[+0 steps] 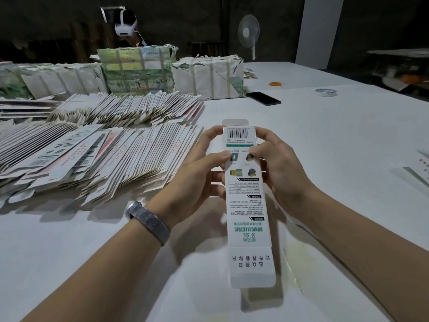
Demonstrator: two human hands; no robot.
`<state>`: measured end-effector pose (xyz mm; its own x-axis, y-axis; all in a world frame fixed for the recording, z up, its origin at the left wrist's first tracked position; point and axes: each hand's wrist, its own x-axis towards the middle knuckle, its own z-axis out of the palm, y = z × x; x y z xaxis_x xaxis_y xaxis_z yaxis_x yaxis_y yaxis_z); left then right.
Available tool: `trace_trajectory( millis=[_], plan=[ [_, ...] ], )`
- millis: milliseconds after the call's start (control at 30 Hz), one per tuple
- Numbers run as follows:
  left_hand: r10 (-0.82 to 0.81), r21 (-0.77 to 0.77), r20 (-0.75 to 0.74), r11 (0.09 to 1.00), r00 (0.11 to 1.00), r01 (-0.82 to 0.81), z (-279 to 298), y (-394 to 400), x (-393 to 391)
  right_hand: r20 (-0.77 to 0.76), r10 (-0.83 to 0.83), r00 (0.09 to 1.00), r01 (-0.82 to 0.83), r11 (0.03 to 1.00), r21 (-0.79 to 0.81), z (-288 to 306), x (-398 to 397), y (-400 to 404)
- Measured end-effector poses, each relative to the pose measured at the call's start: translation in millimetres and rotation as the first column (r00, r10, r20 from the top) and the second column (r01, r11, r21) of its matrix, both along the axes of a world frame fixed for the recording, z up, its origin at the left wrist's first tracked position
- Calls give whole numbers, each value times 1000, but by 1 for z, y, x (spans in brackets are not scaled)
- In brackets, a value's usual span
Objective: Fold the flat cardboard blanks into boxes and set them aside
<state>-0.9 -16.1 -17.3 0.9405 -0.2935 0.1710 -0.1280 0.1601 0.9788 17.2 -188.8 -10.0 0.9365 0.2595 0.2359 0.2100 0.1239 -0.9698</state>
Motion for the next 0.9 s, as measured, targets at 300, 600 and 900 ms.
trace_trajectory(
  millis=[300, 600, 900],
  plan=[
    [-42, 3, -44, 999, 998, 42, -1, -2, -3, -6, -73, 997, 74, 989, 126, 2, -2, 0],
    [-39, 25, -65, 999, 997, 41, -4, -3, -4, 6, -89, 996, 86, 979, 187, 3, -3, 0],
    [-119, 25, -76, 992, 990, 121, -4, -1, -7, -42, 27, 999, -16, 969, 247, 1, -2, 0]
  ],
)
